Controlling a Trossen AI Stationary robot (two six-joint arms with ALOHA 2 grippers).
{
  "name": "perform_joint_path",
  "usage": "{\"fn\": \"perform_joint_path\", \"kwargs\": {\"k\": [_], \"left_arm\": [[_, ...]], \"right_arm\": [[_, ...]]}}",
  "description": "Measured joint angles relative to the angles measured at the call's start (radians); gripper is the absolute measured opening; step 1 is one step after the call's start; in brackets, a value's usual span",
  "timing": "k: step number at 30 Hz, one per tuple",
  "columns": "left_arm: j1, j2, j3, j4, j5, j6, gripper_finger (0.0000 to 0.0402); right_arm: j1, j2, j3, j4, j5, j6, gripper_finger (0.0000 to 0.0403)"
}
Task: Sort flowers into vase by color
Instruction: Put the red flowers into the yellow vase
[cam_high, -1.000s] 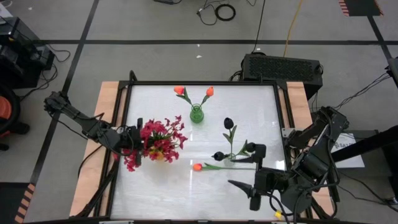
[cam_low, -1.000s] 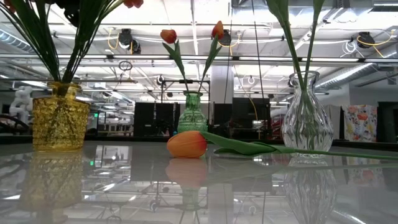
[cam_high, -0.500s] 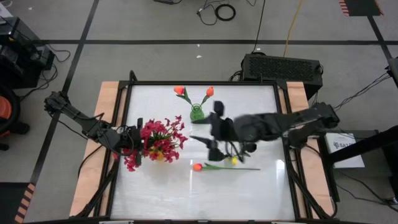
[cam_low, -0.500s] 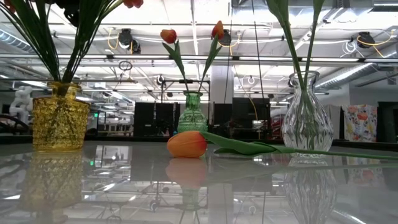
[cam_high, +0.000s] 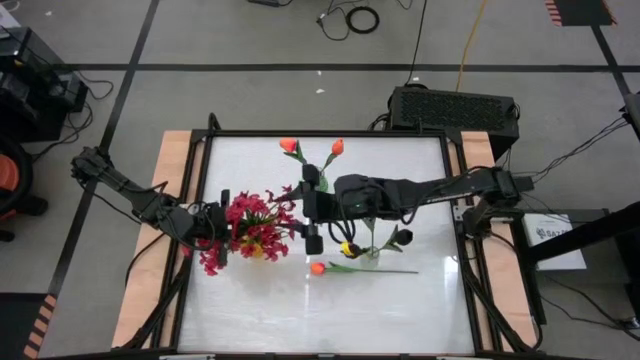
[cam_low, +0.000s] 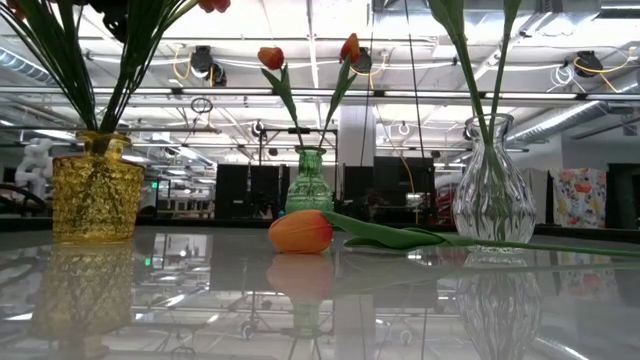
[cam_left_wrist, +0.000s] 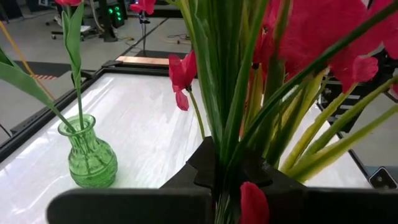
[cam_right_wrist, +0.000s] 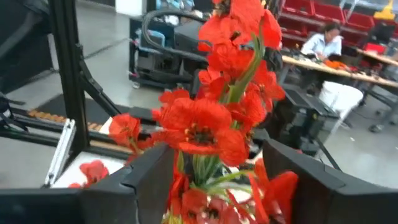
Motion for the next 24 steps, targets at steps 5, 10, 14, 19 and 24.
{"fn": "perform_joint_path", "kwargs": {"k": [5,10,14,19,24], "left_arm": [[0.000,0.000,0.000,0.015,0.000,0.011,0.0022],[0.000,0.000,0.000,0.018,-0.001,0.027,0.0022],[0.000,0.000,0.000,0.018,-0.002,0.027,0.0022],[0.000,0.000,0.000,0.018,-0.037,0.004,0.0042],[0.000,-0.002,0.000,0.018,-0.058,0.003,0.0120]], "right_arm": [[-0.010,0.033,0.024,0.032,-0.028,-0.024,0.0232],[-0.016,0.066,0.057,0.028,-0.030,-0.040,0.0181],[-0.023,0.081,0.063,0.013,-0.029,-0.029,0.0115],[-0.023,0.081,0.063,0.018,-0.027,-0.029,0.0021],[-0.023,0.081,0.063,0.029,-0.027,-0.020,0.0006]]}}
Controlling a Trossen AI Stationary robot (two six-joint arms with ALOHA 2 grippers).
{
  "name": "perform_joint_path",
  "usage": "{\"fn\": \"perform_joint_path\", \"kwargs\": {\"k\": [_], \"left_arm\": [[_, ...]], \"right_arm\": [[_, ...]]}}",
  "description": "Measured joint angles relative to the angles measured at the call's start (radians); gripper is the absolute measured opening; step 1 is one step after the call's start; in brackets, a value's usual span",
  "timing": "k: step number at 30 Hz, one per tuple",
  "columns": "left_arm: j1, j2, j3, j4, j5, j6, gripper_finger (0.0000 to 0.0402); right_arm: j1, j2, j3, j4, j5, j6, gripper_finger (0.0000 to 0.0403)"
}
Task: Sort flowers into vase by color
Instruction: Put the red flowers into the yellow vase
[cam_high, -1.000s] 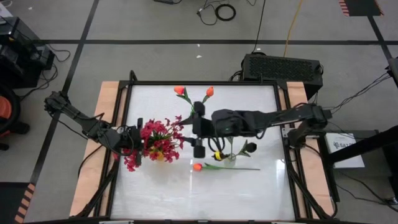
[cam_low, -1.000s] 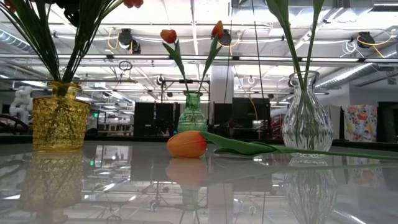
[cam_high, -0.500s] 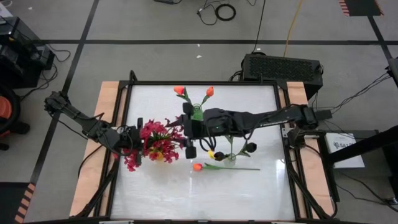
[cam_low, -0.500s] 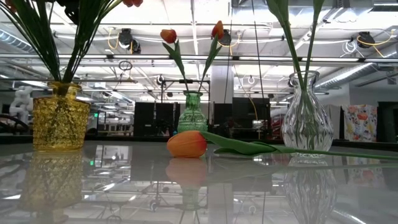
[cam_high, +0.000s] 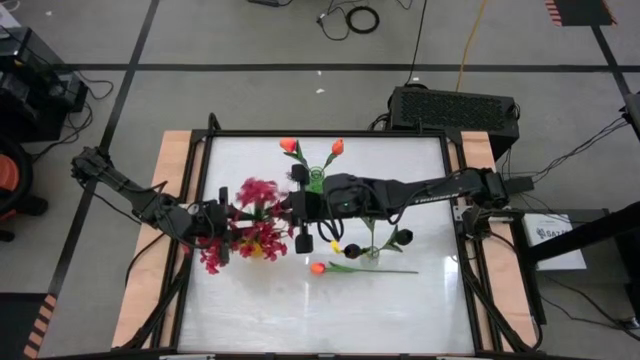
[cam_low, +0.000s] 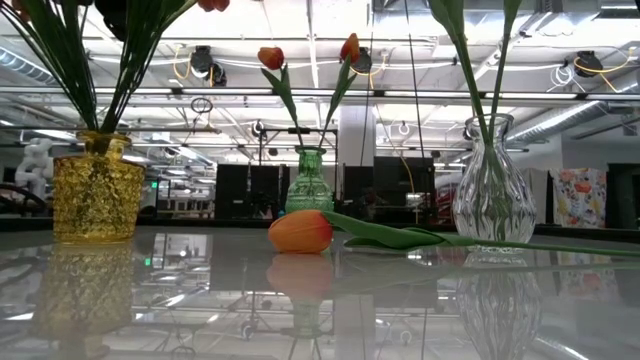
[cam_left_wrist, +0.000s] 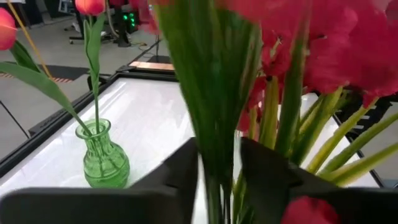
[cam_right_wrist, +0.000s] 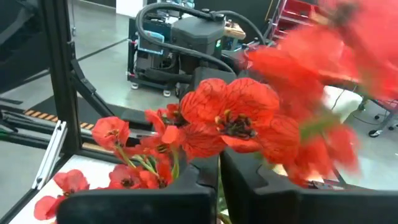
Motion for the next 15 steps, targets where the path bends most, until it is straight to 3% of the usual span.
{"fn": "perform_joint_path", "kwargs": {"k": [7,15], "left_arm": [[-0.008,-0.042,0.000,0.006,0.000,0.008,0.0210],[-0.055,-0.137,0.061,0.006,-0.002,0.113,0.0230]], "right_arm": [[-0.018,0.004,0.000,-0.001,0.000,0.021,0.0001],[-0.025,0.017,0.000,0.003,-0.007,0.015,0.0001]]}}
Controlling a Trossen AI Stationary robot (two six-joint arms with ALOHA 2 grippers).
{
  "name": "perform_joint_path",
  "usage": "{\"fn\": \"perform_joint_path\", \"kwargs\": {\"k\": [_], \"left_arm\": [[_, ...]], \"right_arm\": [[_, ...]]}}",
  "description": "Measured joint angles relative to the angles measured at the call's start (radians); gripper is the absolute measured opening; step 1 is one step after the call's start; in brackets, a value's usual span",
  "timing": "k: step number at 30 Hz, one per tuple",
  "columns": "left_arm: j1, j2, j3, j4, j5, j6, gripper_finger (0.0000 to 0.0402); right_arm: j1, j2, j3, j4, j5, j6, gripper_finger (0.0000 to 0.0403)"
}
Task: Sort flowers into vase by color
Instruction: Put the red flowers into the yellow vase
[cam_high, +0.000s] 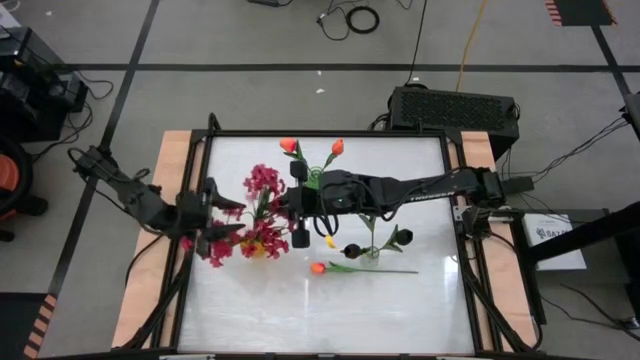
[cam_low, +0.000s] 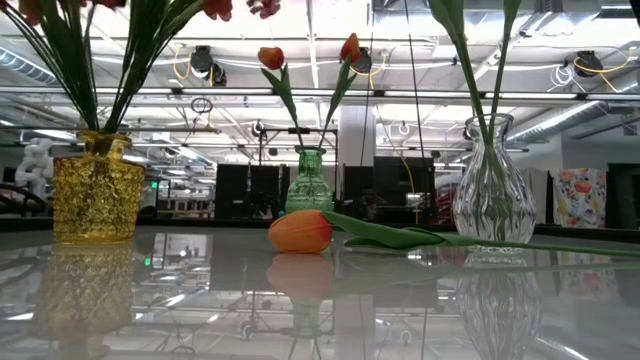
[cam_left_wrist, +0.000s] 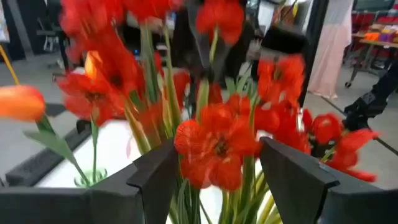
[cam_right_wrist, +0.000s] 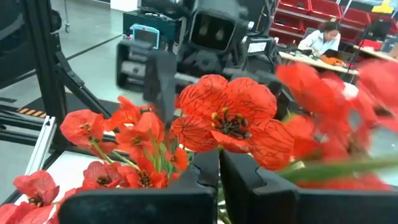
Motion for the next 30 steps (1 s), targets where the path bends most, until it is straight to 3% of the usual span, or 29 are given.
{"fn": "perform_joint_path", "kwargs": {"k": [13,30], "left_arm": [[-0.083,-0.021,0.097,0.005,-0.019,0.128,0.0230],[-0.199,-0.005,0.097,-0.033,-0.116,0.125,0.0230]], "right_arm": [[-0.003,0.020,0.000,0.040,-0.076,-0.050,0.0000],[-0.012,0.092,0.000,0.048,-0.116,-0.027,0.0000]]}}
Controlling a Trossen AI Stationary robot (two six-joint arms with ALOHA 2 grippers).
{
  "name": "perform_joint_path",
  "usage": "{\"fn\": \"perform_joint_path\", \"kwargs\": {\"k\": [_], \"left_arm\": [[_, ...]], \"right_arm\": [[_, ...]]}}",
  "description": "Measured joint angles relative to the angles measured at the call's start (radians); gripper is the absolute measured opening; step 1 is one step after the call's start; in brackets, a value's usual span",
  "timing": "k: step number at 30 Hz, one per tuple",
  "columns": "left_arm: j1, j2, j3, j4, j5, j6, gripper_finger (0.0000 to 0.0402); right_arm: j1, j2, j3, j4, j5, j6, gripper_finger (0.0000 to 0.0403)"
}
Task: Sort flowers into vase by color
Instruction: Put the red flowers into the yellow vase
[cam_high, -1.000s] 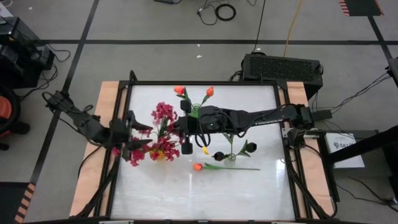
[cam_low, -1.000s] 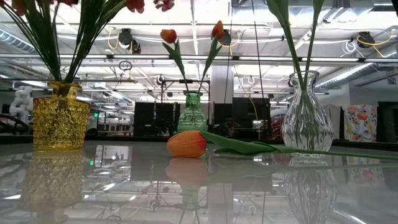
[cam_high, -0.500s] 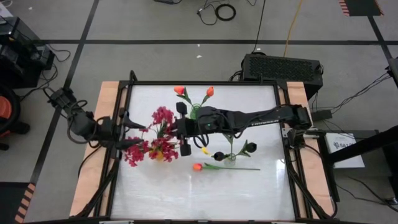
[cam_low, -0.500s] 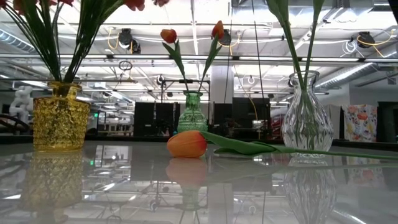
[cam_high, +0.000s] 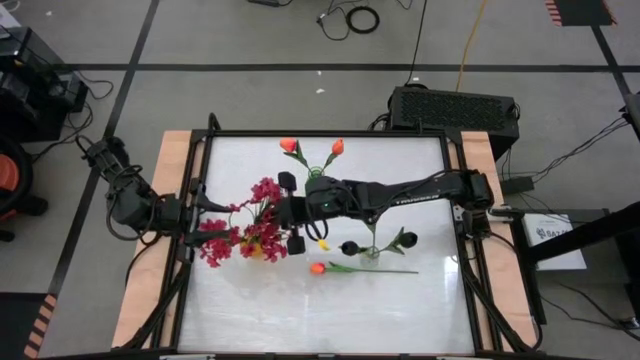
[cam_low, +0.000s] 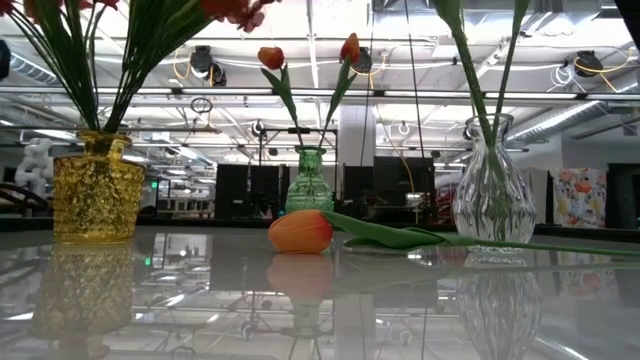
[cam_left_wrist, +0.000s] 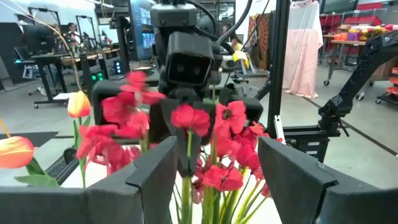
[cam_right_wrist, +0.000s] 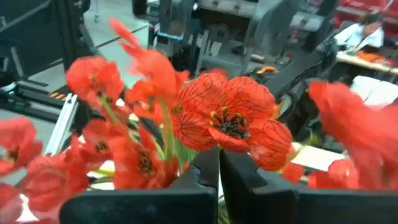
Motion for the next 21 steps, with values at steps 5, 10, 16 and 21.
{"fn": "perform_joint_path", "kwargs": {"k": [5,10,16,21], "left_arm": [[-0.013,0.003,0.000,-0.003,-0.005,0.001,0.0230],[-0.023,0.012,-0.005,-0.009,-0.009,-0.004,0.0230],[-0.036,0.015,-0.008,-0.072,-0.033,-0.059,0.0230],[-0.052,0.015,-0.008,-0.071,-0.040,-0.061,0.0230]], "right_arm": [[0.000,0.003,0.000,-0.010,-0.011,0.040,0.0012],[0.000,-0.004,0.000,-0.024,-0.007,0.067,0.0066],[0.003,-0.056,0.000,-0.053,-0.006,0.067,0.0162],[0.003,-0.111,0.000,-0.108,-0.005,0.067,0.0226]]}}
